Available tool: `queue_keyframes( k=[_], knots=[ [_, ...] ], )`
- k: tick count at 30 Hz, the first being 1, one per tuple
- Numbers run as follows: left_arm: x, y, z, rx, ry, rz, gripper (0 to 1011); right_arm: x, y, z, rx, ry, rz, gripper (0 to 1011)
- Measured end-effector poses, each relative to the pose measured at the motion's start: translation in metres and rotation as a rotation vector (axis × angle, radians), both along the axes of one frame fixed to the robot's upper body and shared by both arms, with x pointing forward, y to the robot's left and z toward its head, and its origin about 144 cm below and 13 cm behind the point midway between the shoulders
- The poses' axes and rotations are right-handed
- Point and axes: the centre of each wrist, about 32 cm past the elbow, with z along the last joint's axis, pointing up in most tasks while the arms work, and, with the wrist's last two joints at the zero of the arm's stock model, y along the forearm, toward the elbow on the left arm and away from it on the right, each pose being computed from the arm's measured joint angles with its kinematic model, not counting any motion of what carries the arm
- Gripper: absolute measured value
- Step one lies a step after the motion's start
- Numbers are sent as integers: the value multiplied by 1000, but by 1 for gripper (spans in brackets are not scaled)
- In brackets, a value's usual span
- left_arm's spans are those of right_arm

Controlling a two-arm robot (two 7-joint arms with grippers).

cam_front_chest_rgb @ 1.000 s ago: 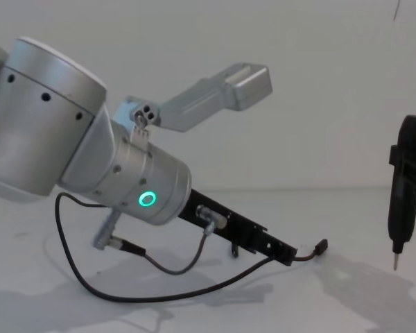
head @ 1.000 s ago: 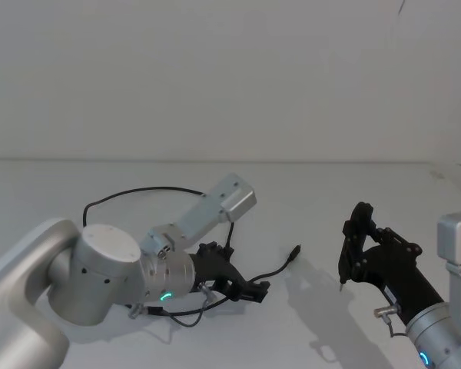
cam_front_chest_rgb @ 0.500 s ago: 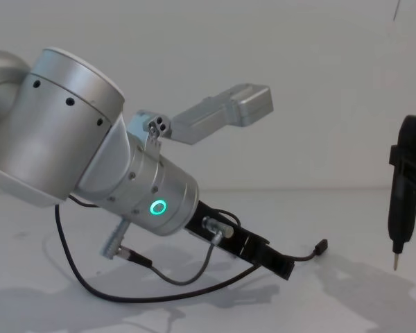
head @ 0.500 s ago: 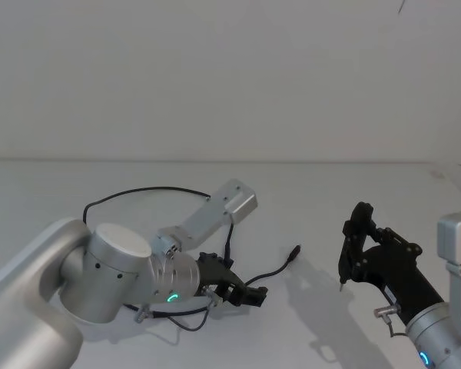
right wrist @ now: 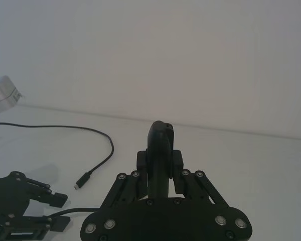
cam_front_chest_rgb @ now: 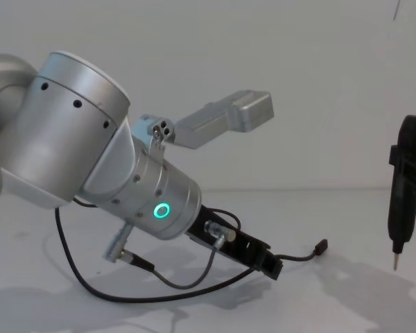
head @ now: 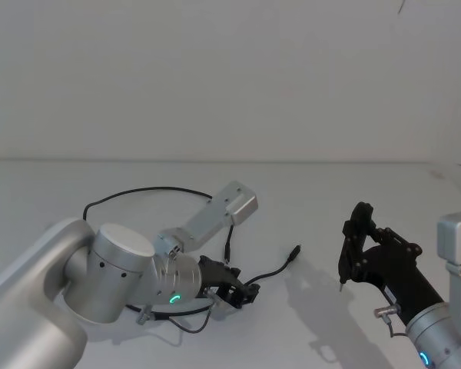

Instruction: Pick up the data cable with the one hand.

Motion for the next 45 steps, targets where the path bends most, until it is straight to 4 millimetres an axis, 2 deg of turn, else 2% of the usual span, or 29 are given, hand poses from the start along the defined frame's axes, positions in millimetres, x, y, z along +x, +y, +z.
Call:
queue_keyframes(
  k=[1,2,15,25,31,45],
  knots=[
    [0,0,0,0,1,0,488,0,0,0,0,0,0,279],
    [0,0,0,0,2,1,429,0,0,0,0,0,0,279],
    [1,-1,0,1,7,3,52,0,0,0,0,0,0,279],
    [-4,4,0,-23,-59,-41,42,1,-2,6,8,-31,-3,279],
    [-8,12,1,-57,-121,-88,42,4,-5,19,25,-88,1,279],
    [-16,55,11,-127,-232,-217,42,12,-16,55,88,-172,33,279]
  ],
)
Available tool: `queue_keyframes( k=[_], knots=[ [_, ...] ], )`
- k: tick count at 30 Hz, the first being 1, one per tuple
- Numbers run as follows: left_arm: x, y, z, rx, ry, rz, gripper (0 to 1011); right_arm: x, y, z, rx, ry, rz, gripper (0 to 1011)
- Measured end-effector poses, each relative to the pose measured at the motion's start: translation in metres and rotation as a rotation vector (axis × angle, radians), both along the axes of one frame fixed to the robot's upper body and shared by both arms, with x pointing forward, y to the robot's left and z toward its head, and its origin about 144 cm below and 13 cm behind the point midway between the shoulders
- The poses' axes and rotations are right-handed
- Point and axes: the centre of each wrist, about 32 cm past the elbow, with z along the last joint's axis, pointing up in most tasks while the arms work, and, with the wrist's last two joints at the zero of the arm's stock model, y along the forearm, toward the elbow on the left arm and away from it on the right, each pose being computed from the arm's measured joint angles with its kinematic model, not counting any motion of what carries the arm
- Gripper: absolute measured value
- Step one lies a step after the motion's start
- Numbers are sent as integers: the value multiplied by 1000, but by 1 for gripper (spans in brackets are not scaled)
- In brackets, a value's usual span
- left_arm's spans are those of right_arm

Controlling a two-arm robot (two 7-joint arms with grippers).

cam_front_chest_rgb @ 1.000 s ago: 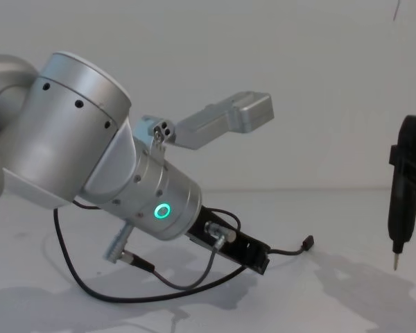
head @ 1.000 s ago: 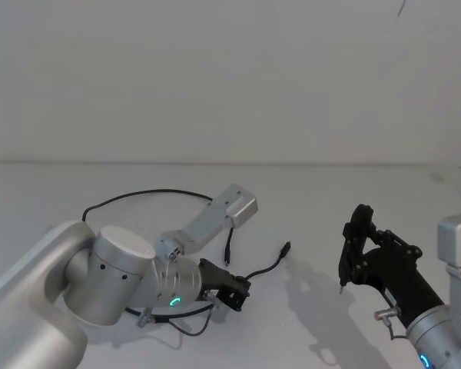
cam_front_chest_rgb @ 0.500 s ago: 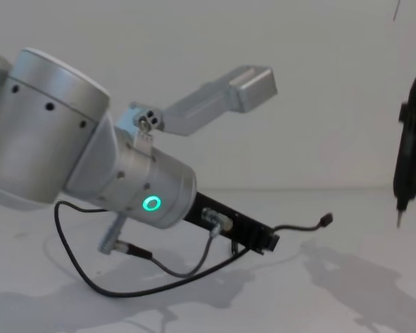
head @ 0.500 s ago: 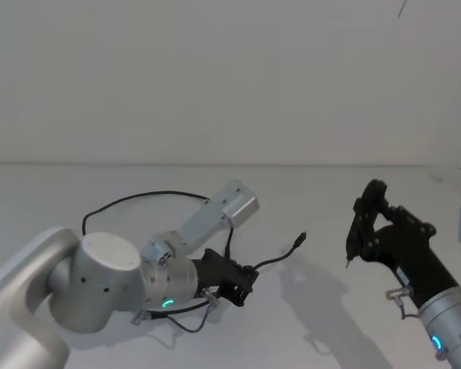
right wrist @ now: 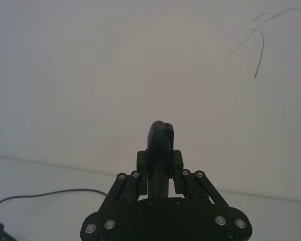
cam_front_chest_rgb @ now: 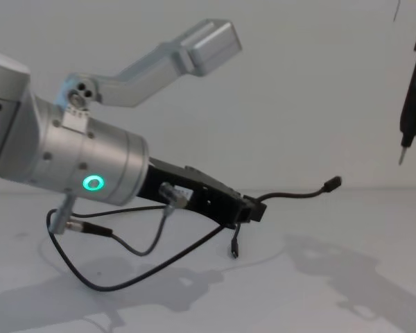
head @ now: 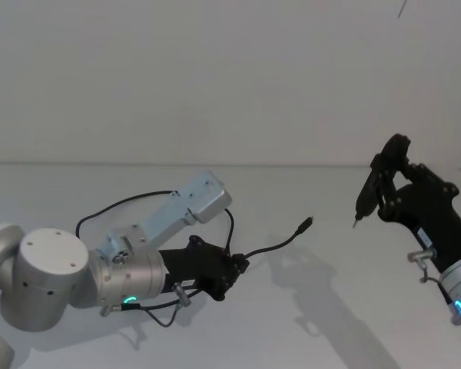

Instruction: Pick up the data cable with the one hand.

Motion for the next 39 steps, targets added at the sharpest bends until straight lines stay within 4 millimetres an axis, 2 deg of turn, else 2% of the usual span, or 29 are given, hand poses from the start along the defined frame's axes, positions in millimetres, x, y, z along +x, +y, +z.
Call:
queue_keyframes(
  k=[18,39],
  knots=[
    [-4,20,7,-17,-36,-71,42,22,0,24,47,-14,69,279],
    [-4,24,9,-20,-45,-89,42,41,9,23,88,59,119,279]
  ],
)
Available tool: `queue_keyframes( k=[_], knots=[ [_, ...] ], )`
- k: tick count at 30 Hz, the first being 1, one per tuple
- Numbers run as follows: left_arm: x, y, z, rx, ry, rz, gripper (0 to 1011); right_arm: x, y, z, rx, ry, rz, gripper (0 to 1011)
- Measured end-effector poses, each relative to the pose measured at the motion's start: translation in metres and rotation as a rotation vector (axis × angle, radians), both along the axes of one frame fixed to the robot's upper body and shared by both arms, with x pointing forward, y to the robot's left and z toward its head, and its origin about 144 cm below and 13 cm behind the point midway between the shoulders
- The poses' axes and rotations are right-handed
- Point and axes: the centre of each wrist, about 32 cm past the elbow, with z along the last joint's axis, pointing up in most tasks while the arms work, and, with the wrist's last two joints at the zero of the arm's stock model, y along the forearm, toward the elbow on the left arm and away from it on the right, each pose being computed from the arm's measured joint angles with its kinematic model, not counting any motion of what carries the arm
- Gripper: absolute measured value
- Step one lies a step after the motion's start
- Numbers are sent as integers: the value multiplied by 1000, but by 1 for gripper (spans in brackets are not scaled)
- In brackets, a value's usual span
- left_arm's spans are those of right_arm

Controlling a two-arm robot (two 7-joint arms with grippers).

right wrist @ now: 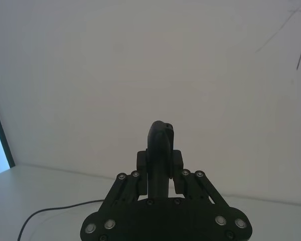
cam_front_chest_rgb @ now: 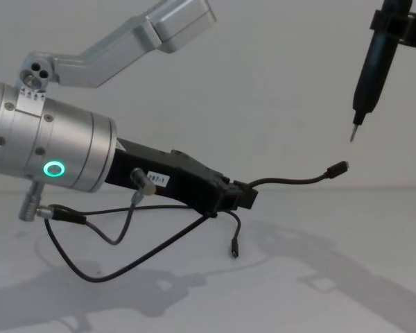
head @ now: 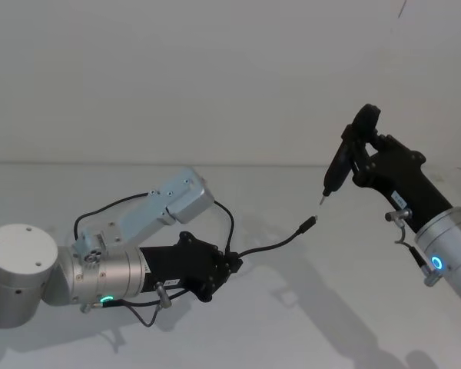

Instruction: Pick up the data cable with the one hand.

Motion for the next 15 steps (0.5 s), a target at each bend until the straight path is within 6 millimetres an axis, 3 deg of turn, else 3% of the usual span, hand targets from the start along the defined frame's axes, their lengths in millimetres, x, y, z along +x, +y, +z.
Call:
queue_keyframes(
  k=[15],
  knots=[
    [0,1,0,-1,-2,-2,42,5,1,-1,-3,57,-10,279]
  ],
)
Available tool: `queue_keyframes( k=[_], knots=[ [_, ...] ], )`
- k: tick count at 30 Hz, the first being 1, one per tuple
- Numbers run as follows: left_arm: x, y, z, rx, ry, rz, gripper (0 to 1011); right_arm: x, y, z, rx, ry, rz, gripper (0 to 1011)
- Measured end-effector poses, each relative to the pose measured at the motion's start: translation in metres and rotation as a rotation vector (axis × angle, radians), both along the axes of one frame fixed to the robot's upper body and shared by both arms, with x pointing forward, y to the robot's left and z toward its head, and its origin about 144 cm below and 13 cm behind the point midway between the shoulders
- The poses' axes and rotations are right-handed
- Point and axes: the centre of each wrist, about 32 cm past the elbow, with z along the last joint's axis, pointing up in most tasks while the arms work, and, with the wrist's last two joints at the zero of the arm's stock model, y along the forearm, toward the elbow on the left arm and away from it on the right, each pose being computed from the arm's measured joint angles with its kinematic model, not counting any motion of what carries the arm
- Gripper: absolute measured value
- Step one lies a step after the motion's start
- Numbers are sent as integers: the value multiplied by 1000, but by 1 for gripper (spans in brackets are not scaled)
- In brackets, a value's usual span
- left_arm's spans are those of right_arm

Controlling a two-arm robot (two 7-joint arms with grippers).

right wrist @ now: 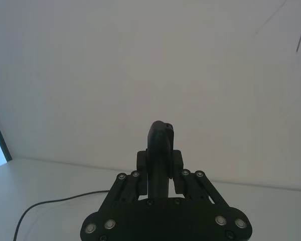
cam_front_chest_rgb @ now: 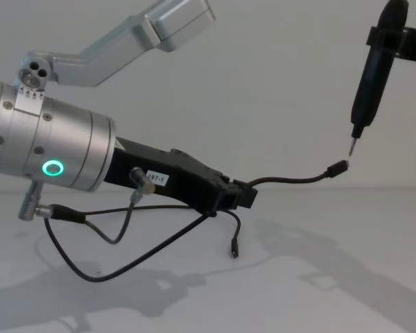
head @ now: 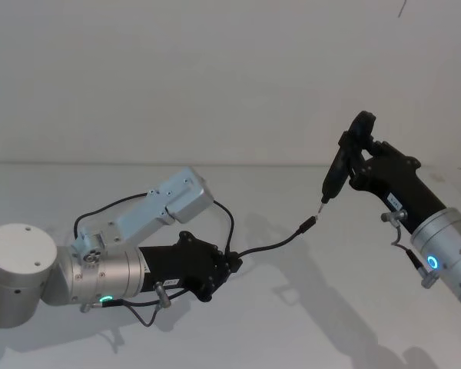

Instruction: Pick up the data cable with the one hand.

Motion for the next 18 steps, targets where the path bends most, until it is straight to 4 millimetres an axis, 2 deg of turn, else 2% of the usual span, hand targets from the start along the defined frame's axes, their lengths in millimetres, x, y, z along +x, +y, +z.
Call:
queue_keyframes(
  k=[18],
  knots=[
    [0,0,0,1,0,-1,42,3,0,0,-7,37,6,279]
  ],
)
